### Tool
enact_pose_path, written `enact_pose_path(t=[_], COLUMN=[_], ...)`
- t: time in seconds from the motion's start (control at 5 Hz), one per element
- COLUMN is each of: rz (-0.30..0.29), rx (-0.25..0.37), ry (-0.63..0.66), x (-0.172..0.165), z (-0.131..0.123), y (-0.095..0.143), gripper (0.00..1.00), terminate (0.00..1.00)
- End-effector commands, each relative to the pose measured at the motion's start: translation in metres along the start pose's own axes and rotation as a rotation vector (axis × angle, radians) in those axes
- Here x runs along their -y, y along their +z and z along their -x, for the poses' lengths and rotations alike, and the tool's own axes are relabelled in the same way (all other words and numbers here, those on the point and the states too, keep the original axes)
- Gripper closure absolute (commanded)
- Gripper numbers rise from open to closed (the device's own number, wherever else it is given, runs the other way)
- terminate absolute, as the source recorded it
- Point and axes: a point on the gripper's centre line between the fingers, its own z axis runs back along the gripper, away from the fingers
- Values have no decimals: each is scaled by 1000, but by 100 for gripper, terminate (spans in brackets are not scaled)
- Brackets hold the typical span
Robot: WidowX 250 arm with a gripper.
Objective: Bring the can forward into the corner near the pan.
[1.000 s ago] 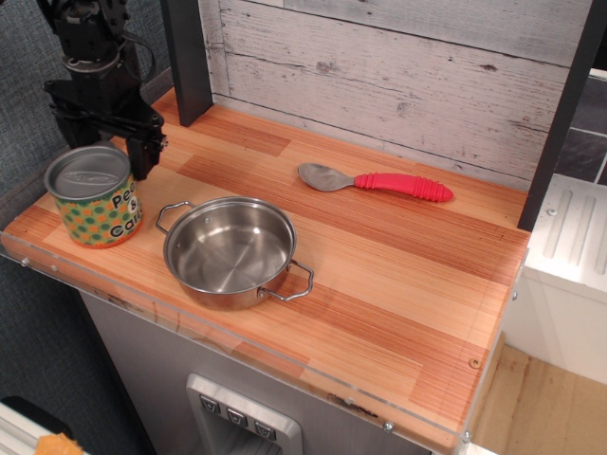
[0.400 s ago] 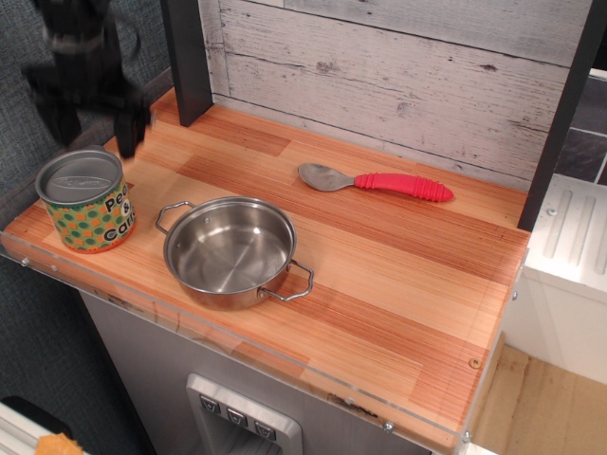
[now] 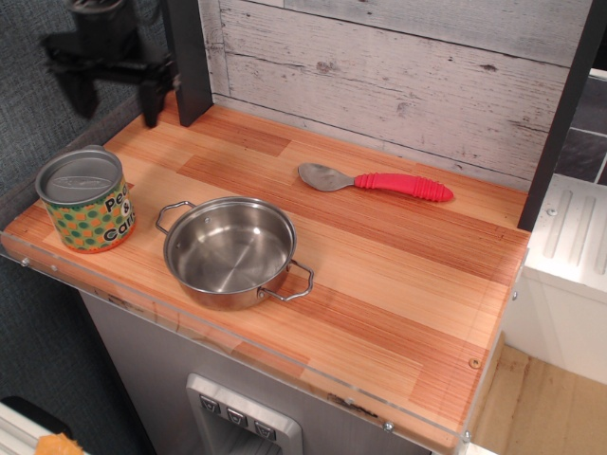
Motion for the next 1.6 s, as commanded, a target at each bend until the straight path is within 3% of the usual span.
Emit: enact_pose_path(t=[0.0,0.2,0.4,0.6,1.0,1.2,1.4], rz=[7,32,42,45,125,181,202], rx=[100,32,-41,-44,3,-18,-9], ry=[116,161,110,12,-131,-217,-296], x=[43,64,97,130,204,240,271], z=[-4,10,35,60,102,121,135], y=[52,60,63,62,73,75,77], gripper=[0,0,0,0,0,0,0], terminate=[0,0,0,0,0,0,0])
